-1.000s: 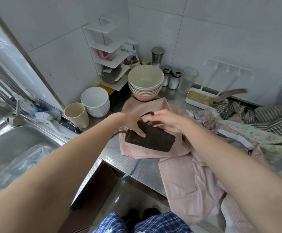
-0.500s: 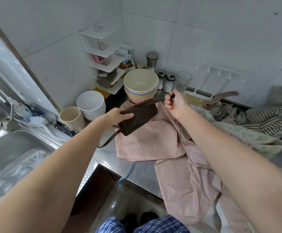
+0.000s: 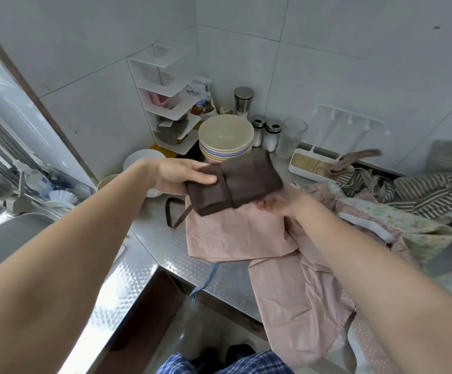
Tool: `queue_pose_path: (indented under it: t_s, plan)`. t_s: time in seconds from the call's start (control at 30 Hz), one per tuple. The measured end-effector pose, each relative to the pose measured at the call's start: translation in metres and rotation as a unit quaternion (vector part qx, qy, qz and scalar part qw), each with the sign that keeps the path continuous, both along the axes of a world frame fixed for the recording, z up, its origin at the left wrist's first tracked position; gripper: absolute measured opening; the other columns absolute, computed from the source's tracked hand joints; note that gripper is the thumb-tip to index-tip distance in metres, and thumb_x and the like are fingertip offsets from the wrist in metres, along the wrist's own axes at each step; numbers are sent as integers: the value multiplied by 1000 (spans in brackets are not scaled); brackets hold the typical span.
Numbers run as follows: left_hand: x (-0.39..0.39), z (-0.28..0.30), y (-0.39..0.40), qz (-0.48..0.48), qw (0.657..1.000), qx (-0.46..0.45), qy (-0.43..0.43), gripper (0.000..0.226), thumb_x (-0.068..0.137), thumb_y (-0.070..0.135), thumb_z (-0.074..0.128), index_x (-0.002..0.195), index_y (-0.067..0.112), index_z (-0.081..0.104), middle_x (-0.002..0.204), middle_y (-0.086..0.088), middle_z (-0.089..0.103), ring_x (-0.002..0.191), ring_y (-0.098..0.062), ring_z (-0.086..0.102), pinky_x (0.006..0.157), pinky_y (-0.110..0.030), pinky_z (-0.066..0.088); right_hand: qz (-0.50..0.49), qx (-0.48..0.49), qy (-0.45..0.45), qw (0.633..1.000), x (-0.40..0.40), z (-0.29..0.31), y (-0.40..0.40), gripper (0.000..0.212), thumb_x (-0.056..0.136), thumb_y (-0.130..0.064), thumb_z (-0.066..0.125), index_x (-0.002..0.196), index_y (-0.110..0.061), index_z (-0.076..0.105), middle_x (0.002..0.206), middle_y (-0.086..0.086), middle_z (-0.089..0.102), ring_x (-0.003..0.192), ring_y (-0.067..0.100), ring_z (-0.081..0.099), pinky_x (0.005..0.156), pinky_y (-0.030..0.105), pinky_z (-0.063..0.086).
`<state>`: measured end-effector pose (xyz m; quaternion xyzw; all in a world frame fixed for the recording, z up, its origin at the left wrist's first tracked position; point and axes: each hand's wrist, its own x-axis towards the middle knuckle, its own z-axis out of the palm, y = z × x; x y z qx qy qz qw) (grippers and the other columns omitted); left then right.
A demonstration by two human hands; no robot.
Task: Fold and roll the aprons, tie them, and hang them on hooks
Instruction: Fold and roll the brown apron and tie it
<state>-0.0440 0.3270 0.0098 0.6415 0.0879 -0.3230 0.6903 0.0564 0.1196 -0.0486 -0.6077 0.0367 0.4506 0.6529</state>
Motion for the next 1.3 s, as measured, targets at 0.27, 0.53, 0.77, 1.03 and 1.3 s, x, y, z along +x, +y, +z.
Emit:
queue_pose_path:
  t_s: [0.27, 0.53, 0.77, 1.03, 1.3]
  plan:
    - [20, 8, -24, -166, 932, 304, 107, 29, 90, 12, 58, 118, 18, 55, 126, -4, 56, 122, -24, 48, 105, -36, 41, 160, 8, -94, 983, 8, 40, 23, 38, 102, -24, 33, 73, -8, 50, 66, 9, 69, 71, 19, 64, 82, 34, 51]
    - [25, -7, -38, -118, 892, 435, 42, 57, 92, 26, 57, 143, 26, 32, 147, -4, 33, 129, -29, 40, 100, -39, 45, 210, -183, -457, 845, -14, 35, 53, 34, 99, -16, 39, 102, 8, 63, 73, 9, 57, 65, 19, 52, 57, 23, 45]
    - [17, -11, -36, -27, 912, 409, 10, 50, 97, 24, 48, 143, 30, 30, 136, -1, 36, 129, -26, 37, 99, -38, 44, 258, -218, -567, 751, -10, 40, 46, 34, 98, -22, 41, 98, 2, 65, 104, 15, 67, 97, 28, 60, 91, 47, 45]
    - [15, -16, -20, 11, 940, 342, -15, 41, 90, 28, 59, 130, 28, 47, 130, -4, 52, 122, -25, 49, 101, -43, 45, 403, -312, -599, 617, -3, 24, 45, 33, 98, -39, 37, 120, -26, 58, 103, 0, 40, 116, 26, 34, 101, 50, 32]
    - [18, -9, -25, 121, 973, 197, 17, 39, 93, 39, 51, 127, 19, 51, 124, -3, 56, 112, -20, 53, 95, -39, 45, 334, -253, -572, 705, 0, 31, 33, 32, 96, -7, 39, 120, -5, 60, 119, 13, 60, 112, 25, 51, 91, 31, 37]
